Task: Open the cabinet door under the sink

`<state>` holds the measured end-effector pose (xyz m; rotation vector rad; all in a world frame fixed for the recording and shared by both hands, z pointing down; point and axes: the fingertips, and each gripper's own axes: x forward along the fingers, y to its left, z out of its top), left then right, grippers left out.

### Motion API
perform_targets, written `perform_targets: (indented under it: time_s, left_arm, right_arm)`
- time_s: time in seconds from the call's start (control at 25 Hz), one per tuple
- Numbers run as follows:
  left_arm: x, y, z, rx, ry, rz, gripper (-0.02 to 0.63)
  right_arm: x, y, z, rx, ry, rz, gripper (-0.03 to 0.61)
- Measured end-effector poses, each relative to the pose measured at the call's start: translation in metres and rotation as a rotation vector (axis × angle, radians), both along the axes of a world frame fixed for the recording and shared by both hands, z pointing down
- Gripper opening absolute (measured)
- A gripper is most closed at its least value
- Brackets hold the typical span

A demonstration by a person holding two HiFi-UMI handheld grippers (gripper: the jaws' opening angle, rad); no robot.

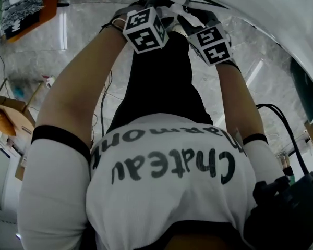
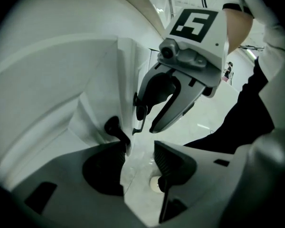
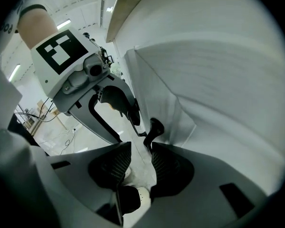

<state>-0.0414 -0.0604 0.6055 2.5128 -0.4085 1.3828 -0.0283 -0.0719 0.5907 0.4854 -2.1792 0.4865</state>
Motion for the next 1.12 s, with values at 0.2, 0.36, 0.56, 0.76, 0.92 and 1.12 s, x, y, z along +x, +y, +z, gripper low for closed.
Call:
perform_targets:
  time_s: [0.2,0.36,0.56,0.76,0.92,1.12]
  left_arm:
    - [0.000,0.000,0.001,0.025,-0.009,-0.003,0.175]
    - [-0.004,0.007,0.003,0.024,-0.011,0.000,0.175]
    - [-0.009,0.020,0.004,-0.008,-0.019,0.001,0.175]
    - [-0.015,0.033,0.008,-0.013,-0.066,0.039,0.175]
    - [-0.020,0.039,0.009,-0.015,-0.085,0.039,0.175]
    - [-0.025,0.046,0.009,-0.023,-0.100,0.044,0.173]
  right_arm:
    - [0.001,0.006,0.000,0.003,0.018,-0.010,0.129]
    - [0.001,0.016,0.002,-0.002,0.038,-0.036,0.132]
    - [0.002,0.018,0.003,-0.005,0.043,-0.022,0.145]
    - [0.004,0.025,0.005,-0.006,0.059,-0.049,0.149]
    - [0.007,0.034,0.005,-0.008,0.075,-0.071,0.147]
    - [0.010,0.040,0.008,0.003,0.101,-0.101,0.147]
